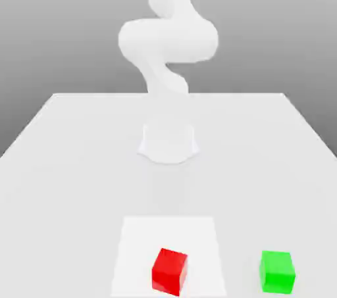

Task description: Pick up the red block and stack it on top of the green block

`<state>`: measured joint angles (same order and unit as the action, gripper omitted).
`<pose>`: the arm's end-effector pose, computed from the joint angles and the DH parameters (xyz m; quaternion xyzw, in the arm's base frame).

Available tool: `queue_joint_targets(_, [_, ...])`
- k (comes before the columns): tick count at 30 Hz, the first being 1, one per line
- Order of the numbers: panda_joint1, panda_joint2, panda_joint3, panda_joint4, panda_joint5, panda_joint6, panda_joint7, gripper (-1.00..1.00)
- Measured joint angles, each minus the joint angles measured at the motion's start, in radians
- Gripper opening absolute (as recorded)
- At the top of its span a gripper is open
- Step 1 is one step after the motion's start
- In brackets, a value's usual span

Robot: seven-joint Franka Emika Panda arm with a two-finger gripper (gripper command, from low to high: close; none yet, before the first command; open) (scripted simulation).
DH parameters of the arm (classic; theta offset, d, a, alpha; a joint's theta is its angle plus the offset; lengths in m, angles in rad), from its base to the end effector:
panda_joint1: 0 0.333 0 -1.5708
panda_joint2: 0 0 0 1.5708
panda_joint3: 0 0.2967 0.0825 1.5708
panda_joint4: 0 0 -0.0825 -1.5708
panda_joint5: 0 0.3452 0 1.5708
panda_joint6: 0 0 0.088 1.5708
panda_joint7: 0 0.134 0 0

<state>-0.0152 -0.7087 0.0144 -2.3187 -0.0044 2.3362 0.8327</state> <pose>0.3725 0.0011 0.6391 -0.8551 0.3776 -0.3277 0.1371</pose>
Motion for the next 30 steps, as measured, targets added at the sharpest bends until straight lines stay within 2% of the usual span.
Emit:
queue_joint_targets(11, [-0.052, 0.405, 0.051, -0.083, -0.03, 0.16, 0.153, 0.0])
queue_joint_targets(23, [-0.059, 0.839, 0.059, -0.172, -0.037, 0.333, 0.298, 0.0])
queue_joint_targets(29, [-0.043, 1.056, 0.039, -0.16, -0.054, 0.49, 0.331, 0.0])
queue_joint_targets(30, [-0.04, 1.078, 0.036, -0.157, -0.057, 0.508, 0.333, -1.0])
